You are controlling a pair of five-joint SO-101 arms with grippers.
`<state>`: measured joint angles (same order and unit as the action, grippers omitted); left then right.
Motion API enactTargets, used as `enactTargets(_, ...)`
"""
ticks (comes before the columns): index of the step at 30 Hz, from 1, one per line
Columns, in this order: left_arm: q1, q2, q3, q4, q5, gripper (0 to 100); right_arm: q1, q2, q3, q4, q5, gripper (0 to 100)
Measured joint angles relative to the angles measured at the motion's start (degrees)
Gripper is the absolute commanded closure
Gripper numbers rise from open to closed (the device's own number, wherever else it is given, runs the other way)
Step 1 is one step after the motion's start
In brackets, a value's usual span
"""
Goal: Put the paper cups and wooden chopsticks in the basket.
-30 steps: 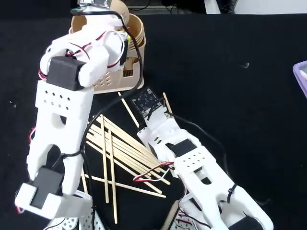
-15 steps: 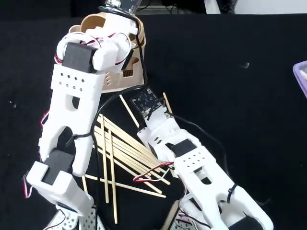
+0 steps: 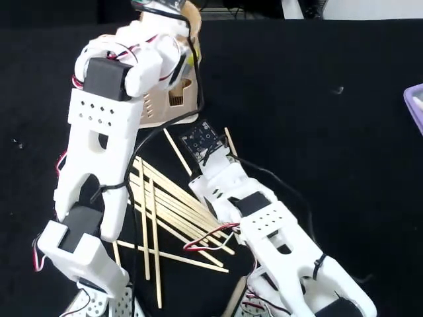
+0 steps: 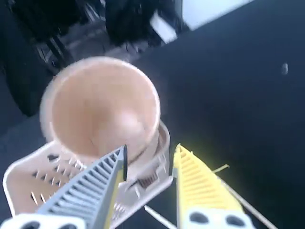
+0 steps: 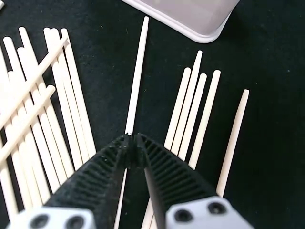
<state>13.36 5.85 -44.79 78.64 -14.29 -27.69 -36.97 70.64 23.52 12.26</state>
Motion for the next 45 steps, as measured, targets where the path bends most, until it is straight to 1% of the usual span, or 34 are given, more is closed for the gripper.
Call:
enactTargets(5, 0.0, 0.0, 0.0, -6.1, 5.8, 82, 0.0, 0.0, 0.0, 0.0, 0.0, 98.3)
enactTargets(8, 0.0, 0.0, 0.0, -7.5, 8.1, 82, 0.0, 0.0, 0.0, 0.0, 0.0, 98.3)
enactTargets(14, -1.0, 0.5, 0.4, -7.5, 8.7, 82, 0.0, 0.0, 0.0, 0.0, 0.0, 98.3)
enactTargets(19, -2.5, 1.8, 5.0, -7.0, 9.1, 82, 0.0, 0.0, 0.0, 0.0, 0.0, 98.3)
enactTargets(24, -2.4, 1.8, 5.7, -3.5, 9.1, 82, 0.0, 0.0, 0.0, 0.0, 0.0, 98.3)
enactTargets(27, -2.4, 1.6, 2.8, 1.1, 9.1, 82, 0.0, 0.0, 0.0, 0.0, 0.0, 98.3)
enactTargets(33, -3.0, -4.1, -2.0, 12.1, 9.1, 82, 0.0, 0.0, 0.0, 0.0, 0.0, 98.3)
enactTargets(37, -7.2, -7.2, -2.8, 17.9, 9.2, 82, 0.0, 0.0, 0.0, 0.0, 0.0, 98.3)
enactTargets(39, -10.6, -7.5, -2.8, 20.5, 9.1, 82, 0.0, 0.0, 0.0, 0.0, 0.0, 98.3)
enactTargets(42, -17.4, -8.1, -2.1, 21.8, 9.2, 82, 0.0, 0.0, 0.0, 0.0, 0.0, 98.3)
enactTargets(45, -24.7, -10.5, 1.7, 21.8, 9.3, 82, 0.0, 0.0, 0.0, 0.0, 0.0, 98.2)
